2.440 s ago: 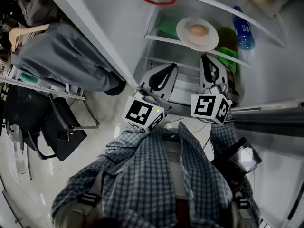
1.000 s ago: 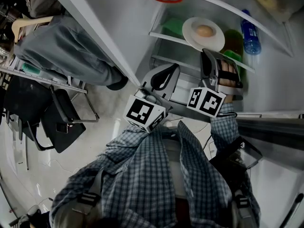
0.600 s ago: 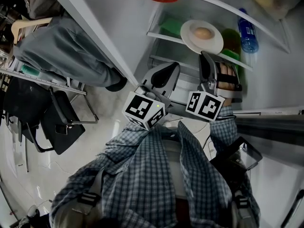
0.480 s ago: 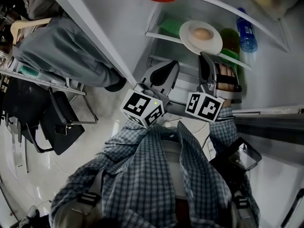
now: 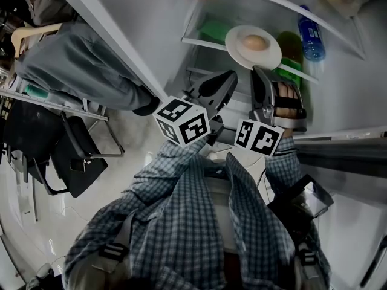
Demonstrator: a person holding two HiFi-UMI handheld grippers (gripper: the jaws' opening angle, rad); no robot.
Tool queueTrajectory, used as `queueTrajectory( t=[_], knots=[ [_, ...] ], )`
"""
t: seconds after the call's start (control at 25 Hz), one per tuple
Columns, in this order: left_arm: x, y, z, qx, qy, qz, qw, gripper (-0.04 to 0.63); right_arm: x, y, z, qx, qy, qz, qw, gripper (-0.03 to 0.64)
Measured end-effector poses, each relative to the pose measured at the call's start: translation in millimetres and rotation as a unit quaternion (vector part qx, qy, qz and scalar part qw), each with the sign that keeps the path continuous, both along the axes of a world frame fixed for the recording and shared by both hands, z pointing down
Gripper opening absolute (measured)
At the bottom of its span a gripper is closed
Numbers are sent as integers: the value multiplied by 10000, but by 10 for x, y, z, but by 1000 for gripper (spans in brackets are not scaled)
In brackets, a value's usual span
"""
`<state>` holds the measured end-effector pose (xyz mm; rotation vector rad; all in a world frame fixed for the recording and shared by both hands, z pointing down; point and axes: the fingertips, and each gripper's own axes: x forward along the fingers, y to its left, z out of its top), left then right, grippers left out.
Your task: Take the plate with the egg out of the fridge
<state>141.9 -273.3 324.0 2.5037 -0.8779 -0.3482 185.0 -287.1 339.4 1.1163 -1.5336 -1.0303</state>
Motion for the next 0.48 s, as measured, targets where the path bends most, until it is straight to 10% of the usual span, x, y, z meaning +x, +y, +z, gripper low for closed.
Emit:
queueTrajectory(
  t=[0.48],
  knots=[
    [29,-67,-37,-663,1079,108,9919,62,14,77,-23,79,-18,-31,10000,25]
  ],
)
